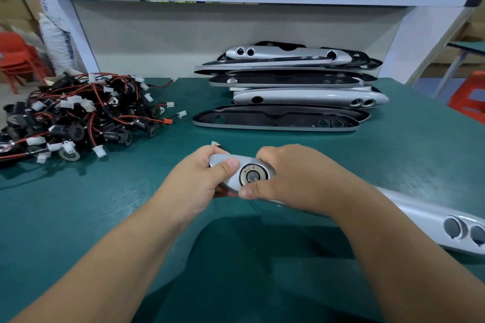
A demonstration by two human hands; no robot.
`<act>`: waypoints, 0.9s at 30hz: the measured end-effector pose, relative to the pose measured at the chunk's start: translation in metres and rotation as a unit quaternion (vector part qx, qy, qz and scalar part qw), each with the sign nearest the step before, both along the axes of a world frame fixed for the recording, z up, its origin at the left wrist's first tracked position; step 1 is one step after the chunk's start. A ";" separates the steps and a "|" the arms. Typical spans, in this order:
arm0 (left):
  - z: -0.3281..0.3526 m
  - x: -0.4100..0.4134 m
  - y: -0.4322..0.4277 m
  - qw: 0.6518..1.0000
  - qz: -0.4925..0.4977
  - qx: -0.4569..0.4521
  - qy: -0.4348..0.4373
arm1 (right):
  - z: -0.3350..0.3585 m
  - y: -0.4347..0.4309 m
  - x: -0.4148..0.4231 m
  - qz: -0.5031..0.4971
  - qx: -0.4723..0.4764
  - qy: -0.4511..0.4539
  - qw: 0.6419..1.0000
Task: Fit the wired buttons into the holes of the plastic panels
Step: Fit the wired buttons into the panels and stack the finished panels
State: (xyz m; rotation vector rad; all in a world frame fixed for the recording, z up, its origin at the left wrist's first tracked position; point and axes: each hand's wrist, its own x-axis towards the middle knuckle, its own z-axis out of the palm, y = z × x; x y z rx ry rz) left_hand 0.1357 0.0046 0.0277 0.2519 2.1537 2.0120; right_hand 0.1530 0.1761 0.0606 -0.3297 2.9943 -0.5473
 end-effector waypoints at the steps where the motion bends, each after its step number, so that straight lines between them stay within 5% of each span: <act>1: 0.000 0.000 0.000 1.000 0.002 0.003 0.000 | -0.002 -0.001 0.000 -0.007 0.001 0.005 1.000; 11: -0.002 0.000 0.002 0.999 0.016 -0.027 0.018 | -0.021 -0.007 0.006 -0.049 0.048 0.134 0.989; 20: -0.004 -0.002 -0.002 0.999 -0.005 -0.042 0.023 | -0.009 0.018 0.007 0.002 -0.049 -0.015 0.999; 27: -0.007 -0.008 -0.011 0.998 -0.016 -0.054 0.010 | -0.014 0.049 0.016 -0.030 0.001 -0.021 0.999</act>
